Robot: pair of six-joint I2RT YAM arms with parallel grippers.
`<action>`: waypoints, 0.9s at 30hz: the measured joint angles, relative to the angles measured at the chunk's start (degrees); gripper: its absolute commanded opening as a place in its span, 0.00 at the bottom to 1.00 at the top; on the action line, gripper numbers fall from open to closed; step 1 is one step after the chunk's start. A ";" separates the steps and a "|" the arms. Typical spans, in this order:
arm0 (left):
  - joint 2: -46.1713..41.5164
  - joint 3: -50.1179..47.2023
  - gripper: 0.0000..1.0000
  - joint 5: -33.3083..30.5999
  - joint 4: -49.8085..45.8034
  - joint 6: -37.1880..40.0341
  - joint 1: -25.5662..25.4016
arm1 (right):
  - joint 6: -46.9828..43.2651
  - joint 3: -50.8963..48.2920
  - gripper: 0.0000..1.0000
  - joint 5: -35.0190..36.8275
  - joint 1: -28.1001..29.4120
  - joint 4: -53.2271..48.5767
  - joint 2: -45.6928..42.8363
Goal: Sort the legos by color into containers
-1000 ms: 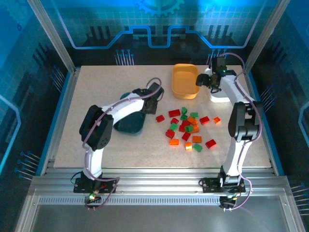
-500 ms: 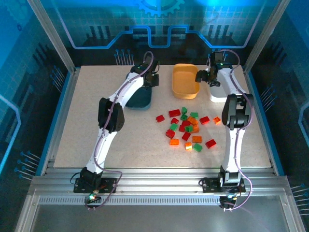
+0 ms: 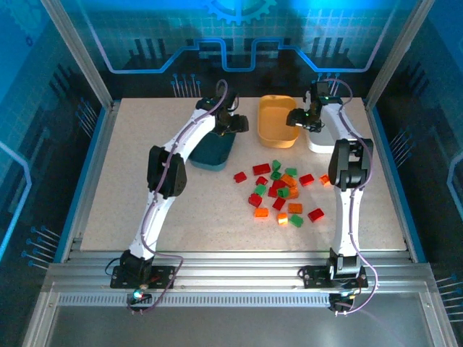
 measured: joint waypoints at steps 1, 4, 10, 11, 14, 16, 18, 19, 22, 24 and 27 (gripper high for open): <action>-2.10 -2.47 0.79 0.02 0.39 0.15 0.15 | 0.31 0.02 0.69 0.07 0.44 0.00 0.00; -11.54 -12.59 0.79 -0.35 2.21 0.68 1.31 | 1.18 0.02 0.57 1.68 2.19 0.00 0.04; -31.50 -33.22 0.77 -4.26 8.17 4.26 8.41 | 2.73 -0.09 0.37 4.55 5.35 0.31 0.04; -32.74 -35.21 0.76 -4.79 9.18 4.70 9.66 | 2.69 -0.24 0.34 4.61 5.60 0.52 0.04; -33.40 -41.31 0.75 -5.77 12.66 6.43 13.03 | 2.95 -1.09 0.29 5.18 6.19 1.14 0.04; -31.36 -43.76 0.74 -6.08 13.33 7.56 13.64 | 3.10 -1.79 0.27 5.73 6.49 1.66 0.02; -29.00 -44.85 0.72 -5.73 14.34 8.28 13.55 | 3.08 -2.23 0.26 6.08 6.75 2.19 -0.15; -27.91 -45.48 0.71 -5.38 15.13 8.66 13.40 | 3.06 -2.71 0.25 6.25 6.86 2.60 -0.37; -25.57 -46.10 0.64 -4.59 16.22 8.90 13.16 | 3.06 -3.78 0.20 6.64 7.26 3.26 -1.01; -24.76 -46.10 0.57 -4.55 16.81 8.76 13.14 | 2.95 -4.44 0.18 7.19 7.56 3.58 -1.44; -24.39 -46.10 0.42 -4.63 17.64 8.63 13.16 | 2.60 -5.14 0.15 7.58 7.72 3.76 -1.90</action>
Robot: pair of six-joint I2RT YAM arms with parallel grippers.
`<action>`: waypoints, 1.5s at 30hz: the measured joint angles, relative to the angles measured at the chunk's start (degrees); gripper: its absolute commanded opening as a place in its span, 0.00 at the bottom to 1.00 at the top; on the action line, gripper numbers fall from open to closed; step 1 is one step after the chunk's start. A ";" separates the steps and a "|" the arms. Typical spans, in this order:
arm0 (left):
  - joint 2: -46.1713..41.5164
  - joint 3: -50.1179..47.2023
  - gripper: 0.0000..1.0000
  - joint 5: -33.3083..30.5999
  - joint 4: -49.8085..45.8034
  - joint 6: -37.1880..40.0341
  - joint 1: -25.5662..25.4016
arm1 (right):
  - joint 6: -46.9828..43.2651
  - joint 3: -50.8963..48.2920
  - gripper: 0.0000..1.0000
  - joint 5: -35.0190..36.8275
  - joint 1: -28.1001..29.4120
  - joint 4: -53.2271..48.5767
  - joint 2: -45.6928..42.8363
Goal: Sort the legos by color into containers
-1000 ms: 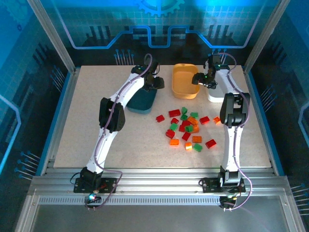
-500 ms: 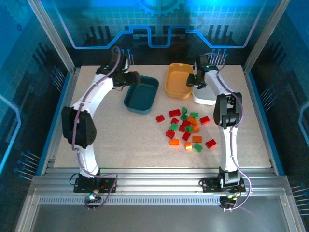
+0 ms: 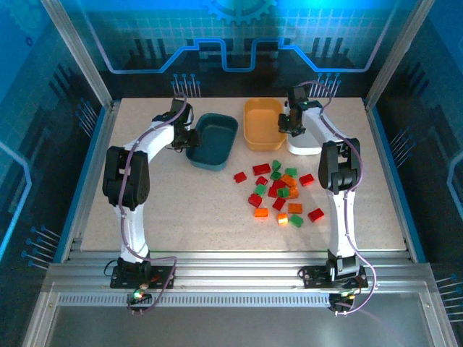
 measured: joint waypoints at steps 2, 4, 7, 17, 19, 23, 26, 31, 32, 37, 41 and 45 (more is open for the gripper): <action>0.02 0.02 0.33 -0.11 0.39 -0.59 0.00 | -0.22 -0.66 0.15 0.00 0.04 0.33 -0.35; 0.02 0.02 0.29 -0.39 0.70 -1.29 0.00 | -0.20 -1.92 0.14 0.07 0.15 0.98 -1.14; 0.02 0.02 0.18 -0.61 0.76 -2.71 0.00 | 0.28 -4.57 0.14 0.70 0.50 1.51 -2.80; 0.70 1.31 0.08 -1.70 0.66 -7.45 -0.22 | 4.96 -7.43 0.12 2.60 2.67 2.64 -4.46; 1.42 2.21 0.08 -1.68 0.72 -7.10 -0.28 | 5.38 -7.72 0.12 2.58 3.06 2.93 -4.57; 2.97 4.52 0.08 -1.68 0.63 -5.20 -0.57 | 5.62 -8.00 0.12 2.56 3.54 3.15 -4.74; 4.37 6.67 0.10 -1.44 0.46 -2.64 -0.83 | 5.57 -9.94 0.13 2.54 3.69 3.91 -5.90; 6.71 11.19 0.14 -0.81 -0.83 3.32 -1.20 | 5.35 -11.65 0.18 2.56 3.87 4.00 -7.06; 7.13 12.02 0.16 -0.81 -1.18 4.44 -1.27 | 5.35 -11.65 0.20 2.58 3.85 4.02 -7.08; 7.72 13.92 0.24 -0.57 -3.63 8.04 -1.27 | 5.20 -11.47 0.35 2.08 3.85 3.52 -7.08; 7.72 14.23 0.39 -0.37 -4.68 9.42 -1.27 | 4.68 -9.29 0.48 0.96 3.85 1.81 -7.08; 7.72 14.56 0.67 -0.37 -5.68 9.44 -1.25 | 3.76 -7.96 0.55 0.81 3.80 1.11 -8.17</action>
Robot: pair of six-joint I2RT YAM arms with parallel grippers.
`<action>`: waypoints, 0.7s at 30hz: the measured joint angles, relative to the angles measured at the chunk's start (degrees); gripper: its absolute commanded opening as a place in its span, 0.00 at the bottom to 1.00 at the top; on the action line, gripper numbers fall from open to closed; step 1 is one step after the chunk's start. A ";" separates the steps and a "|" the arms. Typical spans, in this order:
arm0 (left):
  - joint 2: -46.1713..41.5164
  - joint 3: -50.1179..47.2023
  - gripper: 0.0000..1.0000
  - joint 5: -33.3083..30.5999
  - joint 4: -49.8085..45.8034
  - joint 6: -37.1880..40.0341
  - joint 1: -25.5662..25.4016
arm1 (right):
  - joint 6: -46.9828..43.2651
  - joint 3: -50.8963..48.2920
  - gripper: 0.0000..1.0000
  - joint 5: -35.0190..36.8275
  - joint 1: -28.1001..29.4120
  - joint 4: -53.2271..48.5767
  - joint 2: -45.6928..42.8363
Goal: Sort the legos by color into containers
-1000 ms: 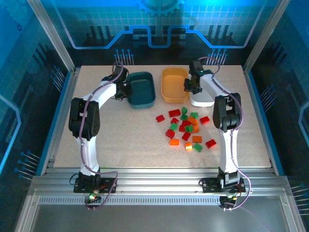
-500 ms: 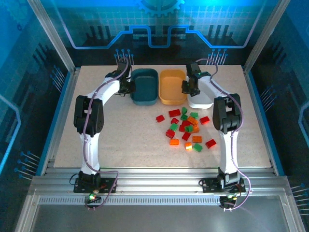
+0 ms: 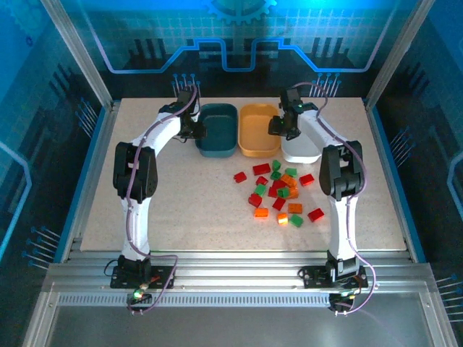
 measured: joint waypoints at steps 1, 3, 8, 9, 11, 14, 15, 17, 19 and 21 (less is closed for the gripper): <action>0.00 0.44 0.67 -0.04 -0.55 -0.42 0.00 | -0.13 -0.02 0.55 0.00 -0.04 -0.39 -0.59; 0.02 2.64 0.70 -0.28 -2.78 -0.74 0.00 | -0.15 -0.07 0.58 0.04 -0.28 -1.20 -2.49; -2.91 5.64 0.80 -0.37 -4.44 -4.31 0.35 | 0.74 -8.92 0.69 0.87 -1.77 -0.07 -14.75; -5.27 3.72 0.82 0.07 -3.63 -5.70 0.48 | 1.46 -12.59 0.72 1.53 -2.32 0.59 -18.75; -11.69 -2.86 0.93 1.73 -1.11 -9.27 0.76 | 3.10 -19.87 0.76 3.15 -3.80 1.55 -26.47; -25.59 -18.62 0.99 6.64 6.99 -16.76 0.81 | 6.71 -32.04 0.81 5.18 -7.69 4.09 -37.73; -30.73 -24.87 0.99 8.37 10.73 -19.43 0.39 | 8.33 -37.07 0.81 5.70 -10.01 5.14 -41.72; -39.28 -36.00 0.99 10.91 17.40 -23.98 -1.57 | 10.62 -44.89 0.82 6.29 -14.67 5.79 -47.01; -44.57 -45.05 0.99 12.50 22.95 -27.71 -5.35 | 12.04 -50.53 0.81 6.01 -18.97 6.32 -49.31; -46.64 -53.22 0.99 14.29 28.22 -31.19 -10.12 | 12.79 -54.23 0.81 4.90 -22.38 6.36 -48.96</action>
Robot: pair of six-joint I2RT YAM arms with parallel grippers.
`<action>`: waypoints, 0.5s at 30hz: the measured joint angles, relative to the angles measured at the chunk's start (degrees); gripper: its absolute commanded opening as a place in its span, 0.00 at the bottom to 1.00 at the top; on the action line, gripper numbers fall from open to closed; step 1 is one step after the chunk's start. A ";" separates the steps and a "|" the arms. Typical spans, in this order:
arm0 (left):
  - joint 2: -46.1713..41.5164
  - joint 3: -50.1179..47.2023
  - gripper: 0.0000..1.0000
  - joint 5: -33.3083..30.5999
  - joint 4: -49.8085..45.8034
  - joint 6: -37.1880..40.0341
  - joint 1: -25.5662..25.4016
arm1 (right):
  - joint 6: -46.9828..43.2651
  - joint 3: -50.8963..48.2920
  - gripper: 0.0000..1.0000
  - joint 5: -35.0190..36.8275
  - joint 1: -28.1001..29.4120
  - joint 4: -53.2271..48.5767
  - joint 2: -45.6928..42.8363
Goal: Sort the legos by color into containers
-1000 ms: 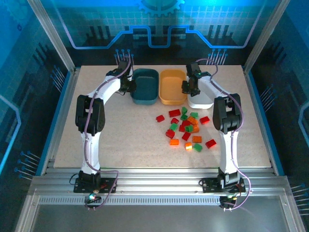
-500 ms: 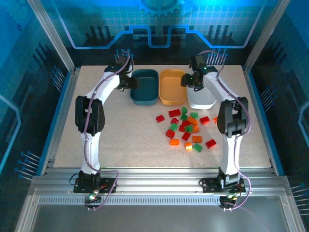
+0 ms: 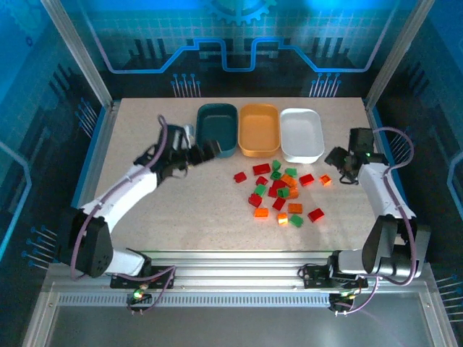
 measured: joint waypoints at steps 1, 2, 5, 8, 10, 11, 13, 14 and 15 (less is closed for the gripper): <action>-0.11 -3.06 0.99 0.92 1.88 -1.22 -1.73 | 0.02 -0.72 0.80 -0.55 -0.74 -0.04 0.57; -0.09 -6.62 0.99 1.86 3.72 -2.73 -3.39 | 0.00 -1.14 0.79 -1.40 -1.38 0.00 1.62; -0.09 -14.43 0.99 3.10 6.95 -6.54 -6.29 | -0.02 -1.18 0.78 -3.74 -1.92 1.84 5.40; -0.09 -17.44 0.99 3.78 8.79 -8.66 -8.07 | -0.02 -1.01 0.76 -6.27 -1.92 3.93 9.90; -0.11 -17.51 0.99 4.13 9.84 -9.46 -8.94 | 0.09 -0.39 0.74 -7.28 -1.92 4.57 12.79; -0.17 -17.51 0.99 4.20 10.56 -9.68 -9.20 | 0.26 0.04 0.74 -7.54 -1.90 4.87 14.23; -0.42 -17.51 0.99 4.22 11.39 -9.73 -9.44 | 0.44 0.76 0.73 -7.93 -1.81 5.29 16.31; -0.52 -17.49 0.99 4.20 11.67 -9.70 -9.44 | 0.50 1.16 0.72 -7.93 -1.73 5.35 17.05; -0.61 -17.49 0.99 4.17 11.76 -9.68 -9.44 | 0.52 1.70 0.72 -7.91 -1.62 5.35 17.77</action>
